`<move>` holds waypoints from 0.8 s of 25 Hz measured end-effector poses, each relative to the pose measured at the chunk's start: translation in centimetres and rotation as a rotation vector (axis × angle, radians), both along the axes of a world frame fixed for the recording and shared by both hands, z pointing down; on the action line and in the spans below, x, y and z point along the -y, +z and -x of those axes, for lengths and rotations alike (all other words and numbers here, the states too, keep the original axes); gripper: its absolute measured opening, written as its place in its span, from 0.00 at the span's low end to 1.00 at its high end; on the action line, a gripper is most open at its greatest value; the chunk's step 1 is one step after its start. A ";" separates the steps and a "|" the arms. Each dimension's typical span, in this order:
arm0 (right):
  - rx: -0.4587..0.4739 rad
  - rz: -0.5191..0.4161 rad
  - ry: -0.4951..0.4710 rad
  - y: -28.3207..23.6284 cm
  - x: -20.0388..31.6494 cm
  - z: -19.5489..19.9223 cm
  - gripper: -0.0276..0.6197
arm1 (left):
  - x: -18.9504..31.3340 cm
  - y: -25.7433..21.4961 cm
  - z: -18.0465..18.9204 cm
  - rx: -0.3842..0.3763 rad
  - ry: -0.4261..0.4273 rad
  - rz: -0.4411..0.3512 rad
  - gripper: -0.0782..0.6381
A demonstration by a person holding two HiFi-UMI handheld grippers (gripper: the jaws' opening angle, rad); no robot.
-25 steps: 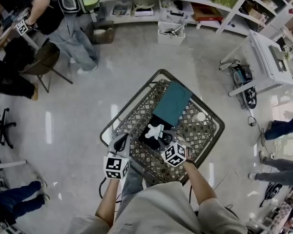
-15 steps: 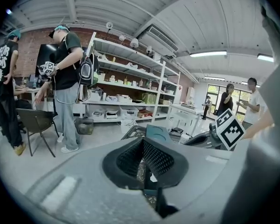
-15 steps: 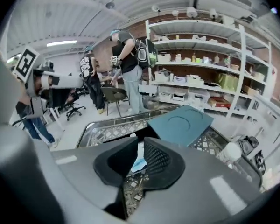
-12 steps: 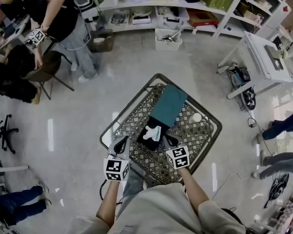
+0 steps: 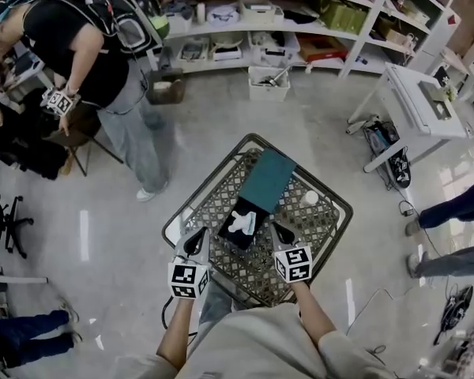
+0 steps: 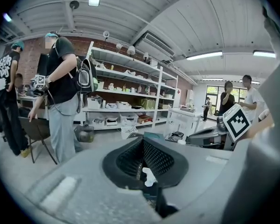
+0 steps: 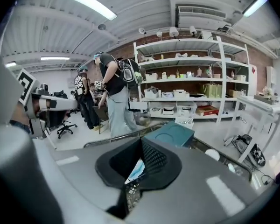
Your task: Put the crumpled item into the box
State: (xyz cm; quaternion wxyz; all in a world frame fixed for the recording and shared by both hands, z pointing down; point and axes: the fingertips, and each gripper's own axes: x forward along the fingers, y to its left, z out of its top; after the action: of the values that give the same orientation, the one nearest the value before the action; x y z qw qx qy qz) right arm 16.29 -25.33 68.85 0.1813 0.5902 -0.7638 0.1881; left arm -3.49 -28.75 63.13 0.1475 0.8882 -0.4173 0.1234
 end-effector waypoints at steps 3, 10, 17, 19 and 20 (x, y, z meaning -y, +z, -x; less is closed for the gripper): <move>-0.024 -0.060 -0.003 -2.7 -0.6 -0.7 0.04 | -0.5 -1.6 -0.2 -0.002 -0.003 -0.033 0.12; -0.036 -0.190 0.013 -8.5 -2.0 -1.9 0.04 | -1.0 -5.5 -0.9 -0.012 -0.006 -0.120 0.12; -0.050 -0.293 0.047 -13.8 -2.4 -4.0 0.04 | -1.1 -9.7 -1.7 -0.018 -0.006 -0.198 0.12; -0.057 -0.317 0.051 -14.8 -2.4 -4.4 0.04 | -1.1 -10.4 -1.7 -0.019 -0.009 -0.217 0.12; -0.060 -0.327 0.054 -15.2 -2.4 -4.5 0.04 | -1.2 -10.8 -1.6 -0.020 -0.009 -0.225 0.12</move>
State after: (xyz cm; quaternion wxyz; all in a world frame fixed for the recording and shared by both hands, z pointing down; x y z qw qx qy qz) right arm 20.78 -22.90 53.66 0.1006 0.6376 -0.7622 0.0485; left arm -1.84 -27.58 52.33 0.0516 0.8984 -0.4311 0.0661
